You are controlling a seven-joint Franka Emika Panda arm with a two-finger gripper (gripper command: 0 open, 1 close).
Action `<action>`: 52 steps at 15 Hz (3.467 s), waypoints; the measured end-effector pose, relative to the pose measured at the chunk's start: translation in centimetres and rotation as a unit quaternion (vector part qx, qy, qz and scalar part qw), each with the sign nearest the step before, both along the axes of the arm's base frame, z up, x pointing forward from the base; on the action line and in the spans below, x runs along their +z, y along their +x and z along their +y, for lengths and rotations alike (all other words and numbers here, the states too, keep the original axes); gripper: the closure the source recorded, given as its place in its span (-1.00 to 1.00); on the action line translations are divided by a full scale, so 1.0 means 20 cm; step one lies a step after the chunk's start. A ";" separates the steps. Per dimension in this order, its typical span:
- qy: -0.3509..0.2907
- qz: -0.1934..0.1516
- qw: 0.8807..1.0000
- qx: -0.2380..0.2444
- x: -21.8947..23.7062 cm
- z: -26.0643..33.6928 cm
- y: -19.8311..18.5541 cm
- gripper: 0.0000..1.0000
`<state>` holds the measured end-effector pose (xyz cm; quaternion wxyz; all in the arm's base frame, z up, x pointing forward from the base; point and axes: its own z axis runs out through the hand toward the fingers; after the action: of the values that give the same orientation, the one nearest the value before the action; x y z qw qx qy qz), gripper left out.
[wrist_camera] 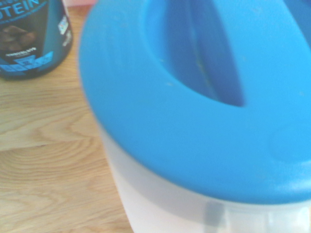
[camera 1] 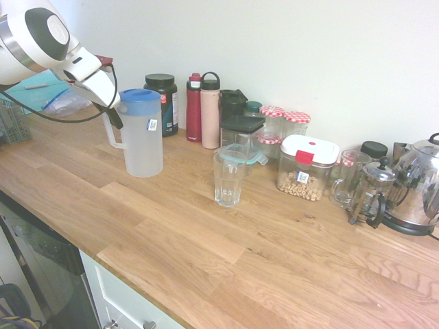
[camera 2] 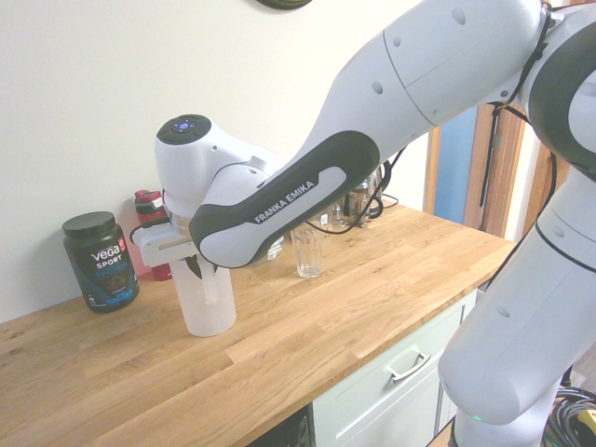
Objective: Pour me some water
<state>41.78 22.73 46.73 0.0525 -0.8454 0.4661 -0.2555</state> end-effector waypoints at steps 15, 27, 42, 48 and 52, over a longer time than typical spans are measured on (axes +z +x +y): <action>-0.014 0.081 0.985 0.151 0.42 -0.71 -0.57 1.00; 0.002 0.129 0.915 0.382 0.41 -2.25 -0.90 1.00; -0.193 0.294 0.824 0.444 0.49 -2.05 0.12 1.00; -0.290 0.351 0.784 0.423 0.47 -1.78 0.22 1.00; -0.332 0.379 0.761 0.408 0.41 -1.71 0.22 1.00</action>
<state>46.22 -11.47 55.01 -0.3134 -0.9480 -0.0555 -0.0074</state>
